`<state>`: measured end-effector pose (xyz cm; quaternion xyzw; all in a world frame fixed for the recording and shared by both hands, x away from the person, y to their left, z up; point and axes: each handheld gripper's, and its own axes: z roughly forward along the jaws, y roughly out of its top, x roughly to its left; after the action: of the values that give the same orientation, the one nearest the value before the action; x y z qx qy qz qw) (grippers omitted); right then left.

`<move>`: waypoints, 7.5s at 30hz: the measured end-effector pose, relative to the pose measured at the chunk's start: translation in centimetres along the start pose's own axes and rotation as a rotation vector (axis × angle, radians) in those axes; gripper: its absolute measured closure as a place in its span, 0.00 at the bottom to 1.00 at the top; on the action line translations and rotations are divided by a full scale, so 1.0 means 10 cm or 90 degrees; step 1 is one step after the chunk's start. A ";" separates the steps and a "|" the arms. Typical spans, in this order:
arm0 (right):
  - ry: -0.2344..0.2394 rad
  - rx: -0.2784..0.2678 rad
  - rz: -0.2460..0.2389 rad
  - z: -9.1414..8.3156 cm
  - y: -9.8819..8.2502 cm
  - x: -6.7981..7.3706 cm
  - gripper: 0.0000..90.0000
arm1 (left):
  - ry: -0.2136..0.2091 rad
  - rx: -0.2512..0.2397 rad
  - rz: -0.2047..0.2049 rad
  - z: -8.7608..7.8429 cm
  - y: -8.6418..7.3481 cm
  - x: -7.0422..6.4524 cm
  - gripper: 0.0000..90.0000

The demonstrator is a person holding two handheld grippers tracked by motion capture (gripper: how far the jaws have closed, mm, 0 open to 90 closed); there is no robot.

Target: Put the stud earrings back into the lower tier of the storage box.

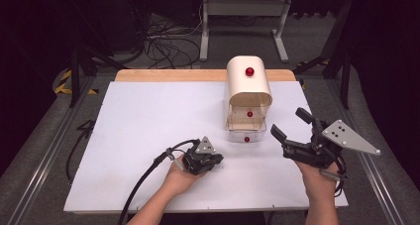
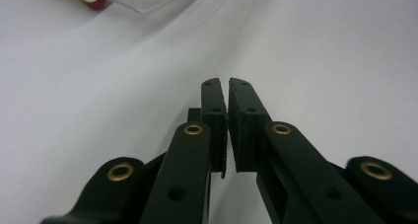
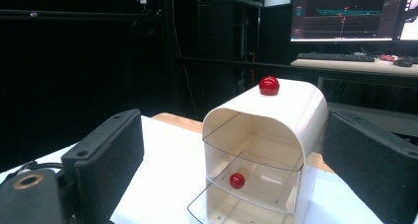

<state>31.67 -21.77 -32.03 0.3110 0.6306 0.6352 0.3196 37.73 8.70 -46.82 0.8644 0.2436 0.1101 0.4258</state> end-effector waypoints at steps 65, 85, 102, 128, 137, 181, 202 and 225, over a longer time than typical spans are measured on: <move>0.007 0.006 -0.010 0.02 -0.01 0.02 0.11 | 0.034 -0.140 0.055 -0.25 0.36 -0.08 0.95; 0.007 0.005 -0.004 0.01 -0.01 0.02 0.11 | 0.057 -0.194 0.031 -0.21 0.41 -0.01 0.95; 0.007 0.002 -0.002 0.01 0.00 0.01 0.11 | 0.077 -0.241 0.006 -0.12 0.44 0.05 0.95; 0.006 0.002 0.004 -0.01 -0.03 -0.04 0.11 | 0.096 -0.309 -0.013 0.07 0.45 0.17 0.95; 0.007 0.001 0.005 -0.01 -0.03 -0.04 0.11 | 0.099 -0.316 -0.016 0.09 0.45 0.18 0.95; 0.016 0.000 -0.002 0.00 -0.01 -0.02 0.11 | 0.058 -0.263 -0.013 -0.21 0.46 0.04 0.44; 0.022 0.001 -0.007 0.02 -0.02 0.00 0.11 | 0.037 -0.198 0.032 -0.33 0.41 -0.10 0.22; 0.024 0.007 -0.010 0.03 -0.02 0.00 0.11 | 0.026 -0.080 0.068 -0.29 0.33 -0.12 0.30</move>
<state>31.88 -21.58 -32.23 0.2959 0.6426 0.6346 0.3109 36.67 8.35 -42.43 0.8455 0.1981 0.1652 0.4675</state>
